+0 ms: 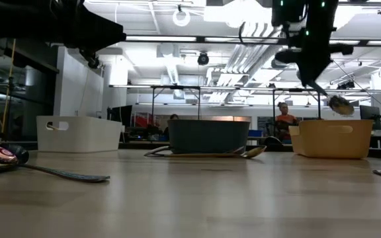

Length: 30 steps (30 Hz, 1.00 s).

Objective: Sort silverware by color (type)
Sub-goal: Put the light green spoon into the orange bin

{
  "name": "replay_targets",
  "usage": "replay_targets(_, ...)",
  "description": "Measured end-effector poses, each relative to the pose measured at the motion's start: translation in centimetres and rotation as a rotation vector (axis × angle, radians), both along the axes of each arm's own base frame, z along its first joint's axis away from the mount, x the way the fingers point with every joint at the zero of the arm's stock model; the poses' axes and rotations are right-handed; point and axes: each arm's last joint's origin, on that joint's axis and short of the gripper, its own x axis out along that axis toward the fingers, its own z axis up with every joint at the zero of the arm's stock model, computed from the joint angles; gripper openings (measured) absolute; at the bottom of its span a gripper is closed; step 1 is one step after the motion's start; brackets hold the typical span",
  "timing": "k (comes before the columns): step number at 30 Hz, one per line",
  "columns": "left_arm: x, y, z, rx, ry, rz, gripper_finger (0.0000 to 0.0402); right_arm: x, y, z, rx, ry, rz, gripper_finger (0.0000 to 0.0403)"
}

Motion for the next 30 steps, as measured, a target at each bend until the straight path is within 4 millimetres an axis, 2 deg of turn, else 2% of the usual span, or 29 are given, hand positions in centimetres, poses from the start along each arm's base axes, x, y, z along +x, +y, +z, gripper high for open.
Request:
replay_targets(9, 0.0, 0.0, 0.0, 0.000, 0.000, 0.000, 0.0111, -1.5, -2.5, -4.8, 0.122, -0.028, -0.063, 0.0046)
replay_targets(14, 0.0, 0.0, 0.0, 0.000, 0.000, 0.000, 0.0111, -2.4, -2.8, -6.3, 0.172, -0.006, -0.084, 0.0059)
replay_targets(30, 0.0, 0.0, 0.0, 0.000, 0.000, 0.000, 0.0111, -2.4, -3.0, -6.6, 0.189, -0.007, -0.043, 0.0065)
